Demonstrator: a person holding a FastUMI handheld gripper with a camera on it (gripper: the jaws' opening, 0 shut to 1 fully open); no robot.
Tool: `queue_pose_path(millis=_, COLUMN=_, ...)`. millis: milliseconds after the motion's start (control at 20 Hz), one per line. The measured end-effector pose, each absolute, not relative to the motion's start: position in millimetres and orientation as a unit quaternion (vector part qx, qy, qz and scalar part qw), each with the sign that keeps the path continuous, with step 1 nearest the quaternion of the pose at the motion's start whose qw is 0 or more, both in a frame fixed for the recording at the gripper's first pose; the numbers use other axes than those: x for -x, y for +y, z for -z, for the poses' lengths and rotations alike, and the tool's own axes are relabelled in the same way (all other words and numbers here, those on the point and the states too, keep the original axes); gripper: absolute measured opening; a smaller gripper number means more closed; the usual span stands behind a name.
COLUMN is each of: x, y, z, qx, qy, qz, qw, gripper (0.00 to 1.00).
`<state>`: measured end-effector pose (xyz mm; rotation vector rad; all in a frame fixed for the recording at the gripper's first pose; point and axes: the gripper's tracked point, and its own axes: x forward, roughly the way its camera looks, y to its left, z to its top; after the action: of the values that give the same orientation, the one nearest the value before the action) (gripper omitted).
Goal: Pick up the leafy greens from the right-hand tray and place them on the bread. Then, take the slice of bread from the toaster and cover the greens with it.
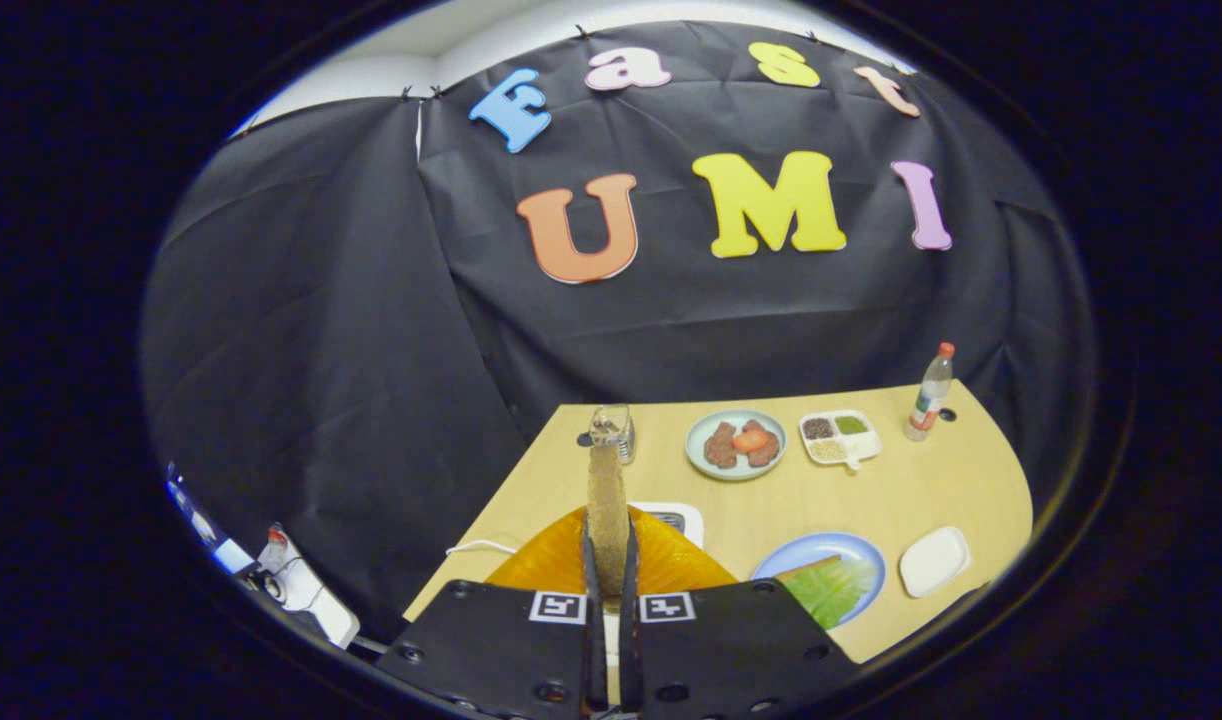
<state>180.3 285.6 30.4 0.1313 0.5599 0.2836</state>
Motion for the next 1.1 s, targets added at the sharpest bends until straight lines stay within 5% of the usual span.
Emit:
queue_pose_path(millis=400, x=-180, y=219, z=-4, qx=-0.049, qy=0.276, qz=-0.102, qw=0.955, gripper=0.05)
queue_pose_path(millis=1100, x=-212, y=129, z=196, qx=-0.089, qy=0.425, qz=-0.076, qw=0.898, gripper=0.05)
